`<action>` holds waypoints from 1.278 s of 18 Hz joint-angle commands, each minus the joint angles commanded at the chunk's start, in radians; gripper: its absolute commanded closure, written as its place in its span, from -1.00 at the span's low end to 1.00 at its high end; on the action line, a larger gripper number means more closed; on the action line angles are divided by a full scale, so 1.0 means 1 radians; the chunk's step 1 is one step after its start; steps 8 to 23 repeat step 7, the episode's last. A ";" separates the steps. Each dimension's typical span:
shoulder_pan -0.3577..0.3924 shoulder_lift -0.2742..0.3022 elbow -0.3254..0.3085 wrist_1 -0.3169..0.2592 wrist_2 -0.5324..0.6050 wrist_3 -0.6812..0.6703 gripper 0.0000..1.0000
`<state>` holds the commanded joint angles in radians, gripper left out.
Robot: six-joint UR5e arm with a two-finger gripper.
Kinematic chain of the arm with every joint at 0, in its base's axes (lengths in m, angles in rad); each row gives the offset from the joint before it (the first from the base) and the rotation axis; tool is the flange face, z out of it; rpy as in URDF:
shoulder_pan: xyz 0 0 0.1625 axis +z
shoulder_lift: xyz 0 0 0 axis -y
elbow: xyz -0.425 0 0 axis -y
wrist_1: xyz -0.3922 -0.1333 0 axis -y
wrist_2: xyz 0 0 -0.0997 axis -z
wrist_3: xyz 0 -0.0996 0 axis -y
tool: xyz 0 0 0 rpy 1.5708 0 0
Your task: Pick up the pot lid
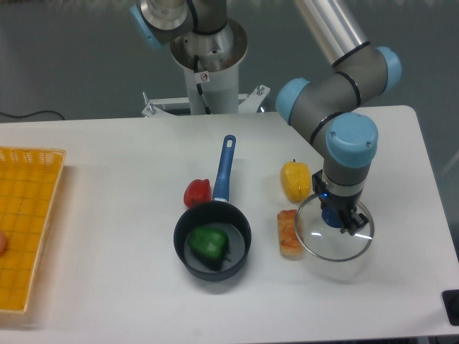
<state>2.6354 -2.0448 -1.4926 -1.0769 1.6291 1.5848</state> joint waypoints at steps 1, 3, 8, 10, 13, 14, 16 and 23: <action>-0.009 0.002 0.000 0.000 0.000 -0.014 -0.13; -0.018 0.014 0.000 -0.011 0.000 -0.019 -0.13; -0.025 0.038 0.003 -0.052 0.000 -0.019 -0.13; -0.025 0.038 0.003 -0.052 0.000 -0.019 -0.13; -0.025 0.038 0.003 -0.052 0.000 -0.019 -0.13; -0.025 0.038 0.003 -0.052 0.000 -0.019 -0.13; -0.025 0.038 0.003 -0.052 0.000 -0.019 -0.13; -0.025 0.038 0.003 -0.052 0.000 -0.019 -0.13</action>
